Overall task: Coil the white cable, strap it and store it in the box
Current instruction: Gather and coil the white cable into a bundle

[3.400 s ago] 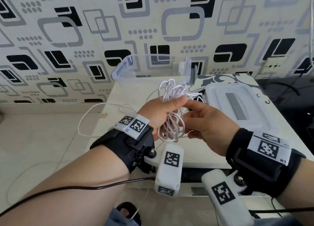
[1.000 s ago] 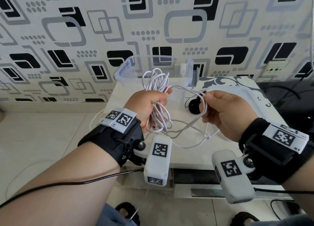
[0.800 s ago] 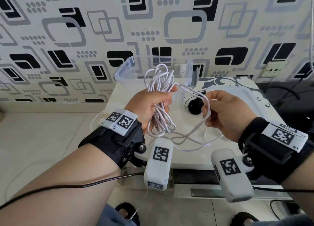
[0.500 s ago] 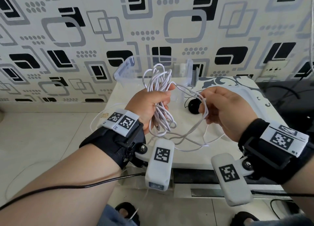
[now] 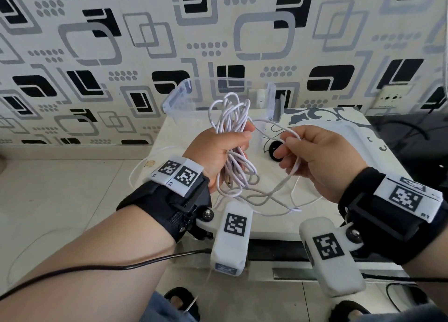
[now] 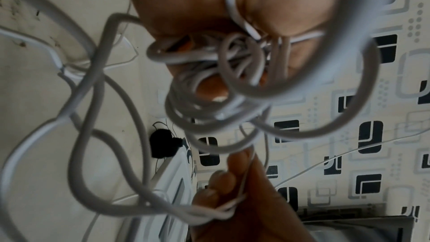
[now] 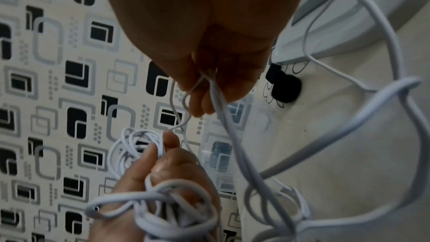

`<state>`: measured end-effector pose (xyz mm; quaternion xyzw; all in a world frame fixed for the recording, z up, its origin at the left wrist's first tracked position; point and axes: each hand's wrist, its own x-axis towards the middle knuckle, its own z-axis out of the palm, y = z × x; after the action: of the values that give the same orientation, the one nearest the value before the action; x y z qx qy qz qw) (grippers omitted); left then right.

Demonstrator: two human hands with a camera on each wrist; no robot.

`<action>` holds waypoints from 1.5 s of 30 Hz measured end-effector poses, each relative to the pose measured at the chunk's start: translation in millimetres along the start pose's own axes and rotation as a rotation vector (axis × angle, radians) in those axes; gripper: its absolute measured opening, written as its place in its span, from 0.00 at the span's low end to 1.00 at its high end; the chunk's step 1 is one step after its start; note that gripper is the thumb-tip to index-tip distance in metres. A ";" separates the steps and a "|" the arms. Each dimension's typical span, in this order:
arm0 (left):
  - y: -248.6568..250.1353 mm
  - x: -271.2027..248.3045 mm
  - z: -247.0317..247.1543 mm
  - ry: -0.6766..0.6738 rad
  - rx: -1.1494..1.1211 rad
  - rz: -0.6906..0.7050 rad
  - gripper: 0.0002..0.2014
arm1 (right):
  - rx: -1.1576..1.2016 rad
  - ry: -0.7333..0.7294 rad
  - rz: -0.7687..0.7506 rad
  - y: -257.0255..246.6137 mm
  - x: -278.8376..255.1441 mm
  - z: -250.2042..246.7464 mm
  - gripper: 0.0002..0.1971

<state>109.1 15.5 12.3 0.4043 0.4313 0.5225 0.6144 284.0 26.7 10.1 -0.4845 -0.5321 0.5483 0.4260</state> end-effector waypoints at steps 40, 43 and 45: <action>-16.0 -5.1 21.6 0.003 -0.036 -0.078 0.06 | 0.046 -0.102 -0.072 -3.6 -7.9 10.3 0.10; -18.0 -3.7 23.4 0.022 -0.003 -0.009 0.04 | -0.061 -0.038 -0.082 -0.5 -8.5 9.6 0.07; -19.0 -2.5 24.1 0.048 0.025 0.010 0.04 | -0.117 0.017 -0.093 -0.1 -7.9 8.5 0.06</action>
<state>137.4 9.5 1.8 0.4012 0.4504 0.5299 0.5961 276.9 17.5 10.5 -0.4881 -0.5816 0.4915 0.4265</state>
